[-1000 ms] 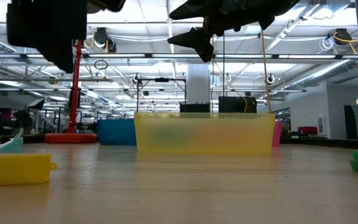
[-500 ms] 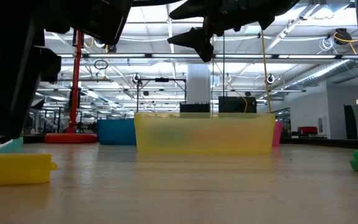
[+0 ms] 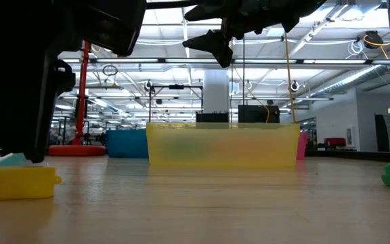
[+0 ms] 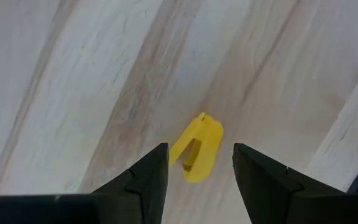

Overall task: Pick and place Stapler, Stapler remover, tape
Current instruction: Put the yellow small stapler into the blue bin

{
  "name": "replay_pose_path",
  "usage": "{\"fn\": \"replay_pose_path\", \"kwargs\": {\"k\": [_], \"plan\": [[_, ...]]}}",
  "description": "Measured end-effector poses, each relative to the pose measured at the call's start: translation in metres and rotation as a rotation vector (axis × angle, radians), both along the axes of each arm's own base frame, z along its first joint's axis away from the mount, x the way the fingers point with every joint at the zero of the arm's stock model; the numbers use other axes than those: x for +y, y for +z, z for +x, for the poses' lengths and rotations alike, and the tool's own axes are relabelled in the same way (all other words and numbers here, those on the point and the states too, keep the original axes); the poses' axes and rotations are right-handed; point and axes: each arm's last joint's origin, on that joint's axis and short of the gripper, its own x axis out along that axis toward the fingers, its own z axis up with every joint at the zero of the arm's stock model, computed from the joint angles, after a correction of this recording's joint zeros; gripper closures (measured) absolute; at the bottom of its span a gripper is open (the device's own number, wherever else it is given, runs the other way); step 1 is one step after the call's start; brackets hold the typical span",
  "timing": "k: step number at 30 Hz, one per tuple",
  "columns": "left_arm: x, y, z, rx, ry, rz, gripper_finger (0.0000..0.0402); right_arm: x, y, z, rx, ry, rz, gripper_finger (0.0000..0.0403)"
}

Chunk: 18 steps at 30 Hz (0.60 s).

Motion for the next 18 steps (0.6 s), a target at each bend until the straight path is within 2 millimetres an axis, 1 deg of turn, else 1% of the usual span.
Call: {"fn": "replay_pose_path", "kwargs": {"k": [6, 13, 18], "plan": [[0.0005, -0.0002, -0.0006, 0.0, -0.051, 0.017, 0.0222, 0.0, 0.0, 0.0, 0.0, 0.0, 0.0, 0.0167], [0.002, -0.0004, -0.0007, -0.021, -0.127, 0.078, 0.0222, 0.0, 0.0, 0.0, 0.0, 0.0, 0.0, 0.0167], [0.0018, -0.0015, -0.0006, -0.018, -0.15, 0.08, 0.0222, 0.0, 0.0, 0.0, 0.0, 0.0, 0.0, 0.0167]]}}
